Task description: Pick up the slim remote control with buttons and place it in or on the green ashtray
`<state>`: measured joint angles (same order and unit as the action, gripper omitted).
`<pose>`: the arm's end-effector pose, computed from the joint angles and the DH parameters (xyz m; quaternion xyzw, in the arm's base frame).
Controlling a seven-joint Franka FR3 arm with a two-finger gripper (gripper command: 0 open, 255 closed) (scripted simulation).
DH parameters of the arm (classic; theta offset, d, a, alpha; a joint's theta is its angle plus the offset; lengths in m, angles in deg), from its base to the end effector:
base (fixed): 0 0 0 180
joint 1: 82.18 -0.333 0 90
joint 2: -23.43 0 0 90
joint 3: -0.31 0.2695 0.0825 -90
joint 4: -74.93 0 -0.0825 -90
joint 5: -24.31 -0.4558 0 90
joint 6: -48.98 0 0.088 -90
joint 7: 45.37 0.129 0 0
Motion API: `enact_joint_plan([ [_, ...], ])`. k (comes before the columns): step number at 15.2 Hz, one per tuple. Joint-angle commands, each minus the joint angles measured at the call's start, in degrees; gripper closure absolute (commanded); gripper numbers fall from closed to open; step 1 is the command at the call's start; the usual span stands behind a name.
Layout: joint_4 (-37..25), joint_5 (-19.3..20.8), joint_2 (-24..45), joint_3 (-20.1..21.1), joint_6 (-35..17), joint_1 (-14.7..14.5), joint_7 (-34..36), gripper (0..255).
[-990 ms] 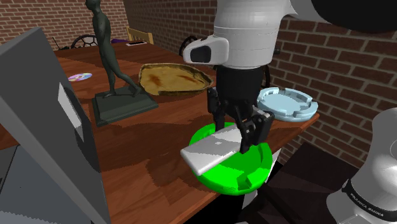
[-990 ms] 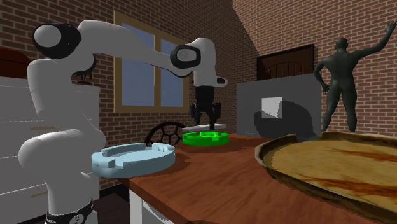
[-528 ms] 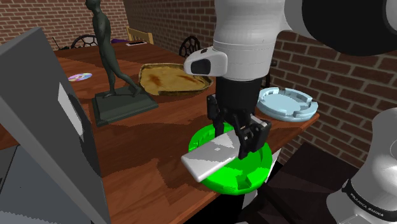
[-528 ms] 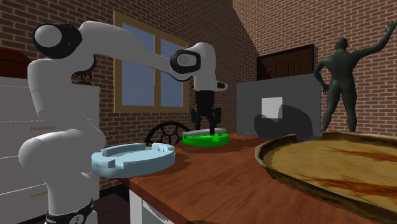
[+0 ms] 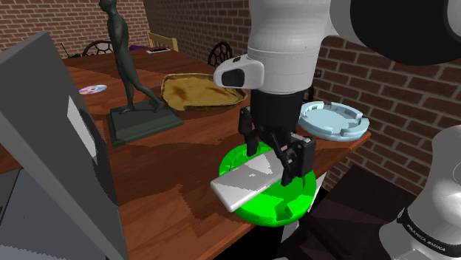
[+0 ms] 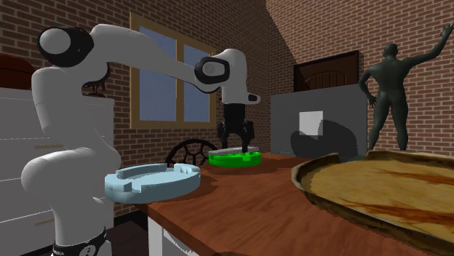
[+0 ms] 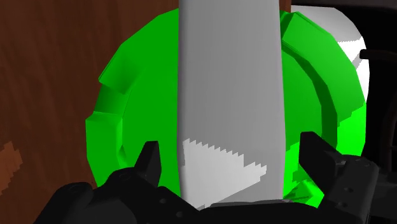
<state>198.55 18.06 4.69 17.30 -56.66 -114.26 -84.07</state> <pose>0.3471 0.4202 0.4414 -0.7359 -0.6771 -0.0002 0.0056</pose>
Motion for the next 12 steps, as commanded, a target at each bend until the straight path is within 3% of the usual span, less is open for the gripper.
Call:
enact_joint_plan([
  [1,0.0,0.0,0.0,0.0,0.0,0.0,0.0,0],
  [5,-7.2,0.3,0.0,-0.5,7.3,0.2,0.1,0],
  [12,-7.2,0.3,0.0,-0.5,7.3,0.2,0.1,0],
])
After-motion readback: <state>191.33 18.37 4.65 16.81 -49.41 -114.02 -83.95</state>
